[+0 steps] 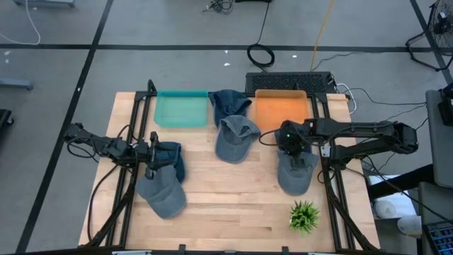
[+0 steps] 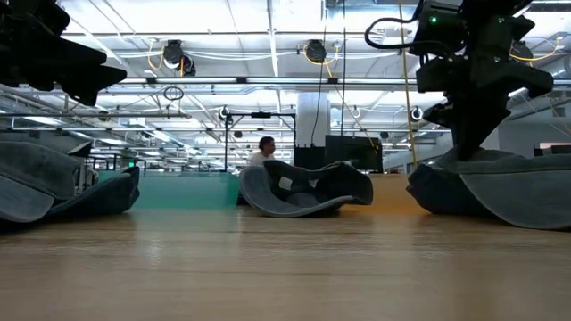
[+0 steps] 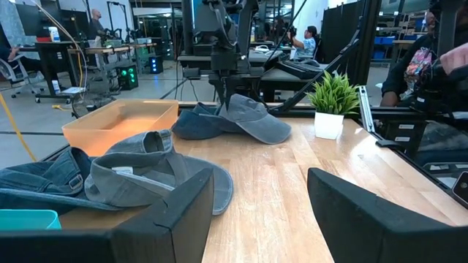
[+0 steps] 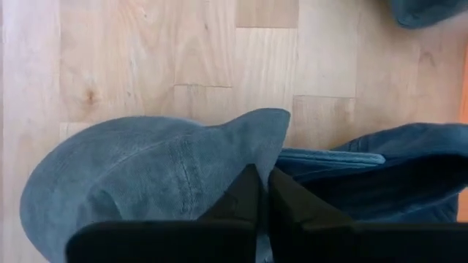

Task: Pick & Place hat
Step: Put the top right gray cap into the orange bin

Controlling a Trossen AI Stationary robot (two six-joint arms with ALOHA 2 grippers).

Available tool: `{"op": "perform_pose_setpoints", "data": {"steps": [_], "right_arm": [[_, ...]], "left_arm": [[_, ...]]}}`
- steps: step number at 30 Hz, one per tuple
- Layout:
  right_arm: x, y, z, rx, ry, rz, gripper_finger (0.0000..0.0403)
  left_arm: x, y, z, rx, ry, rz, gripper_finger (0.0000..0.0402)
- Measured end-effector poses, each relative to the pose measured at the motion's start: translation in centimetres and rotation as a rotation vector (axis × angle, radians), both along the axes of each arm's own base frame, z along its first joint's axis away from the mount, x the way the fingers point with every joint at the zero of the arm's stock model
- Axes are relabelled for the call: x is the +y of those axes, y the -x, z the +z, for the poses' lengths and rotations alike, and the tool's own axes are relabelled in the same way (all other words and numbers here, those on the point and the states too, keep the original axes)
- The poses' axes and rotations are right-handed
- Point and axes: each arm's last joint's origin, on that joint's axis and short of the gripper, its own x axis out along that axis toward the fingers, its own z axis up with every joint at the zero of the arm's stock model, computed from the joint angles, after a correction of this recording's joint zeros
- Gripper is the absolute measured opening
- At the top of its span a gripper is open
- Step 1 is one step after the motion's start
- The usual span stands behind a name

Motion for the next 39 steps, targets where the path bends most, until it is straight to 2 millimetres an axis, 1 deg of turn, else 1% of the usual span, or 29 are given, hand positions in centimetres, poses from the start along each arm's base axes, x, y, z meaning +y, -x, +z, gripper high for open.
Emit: {"op": "perform_pose_setpoints", "data": {"steps": [3, 10, 16, 20, 28, 31, 34, 39], "right_arm": [[0.1, -0.3, 0.1, -0.025, 0.005, -0.005, 0.0001], [0.5, -1.1, 0.7, -0.127, -0.02, -0.126, 0.0001], [1.1, -0.9, 1.8, -0.207, -0.067, -0.199, 0.0], [1.9, -0.7, 2.9, -0.304, -0.085, -0.177, 0.0], [3.1, 0.9, 4.9, -0.432, -0.129, -0.159, 0.0], [3.3, 1.2, 5.8, -0.513, -0.133, -0.139, 0.0], [3.4, 1.2, 6.6, -0.604, -0.088, -0.13, 0.0], [3.4, 1.1, 7.4, -0.689, -0.002, -0.112, 0.0]], "left_arm": [[0.0, 0.0, 0.0, 0.001, -0.001, 0.0, 0.023], [0.0, 0.0, 0.0, 0.0, -0.001, -0.001, 0.023], [0.0, 0.0, 0.0, 0.001, 0.0, -0.001, 0.023], [0.0, 0.0, 0.0, 0.0, 0.0, 0.0, 0.023], [0.0, 0.0, 0.0, 0.0, 0.0, 0.0, 0.023], [0.0, 0.0, 0.0, 0.0, 0.0, 0.0, 0.023], [0.0, 0.0, 0.0, 0.0, 0.0, 0.0, 0.023], [0.0, 0.0, 0.0, 0.0, 0.0, 0.0, 0.023]]}}
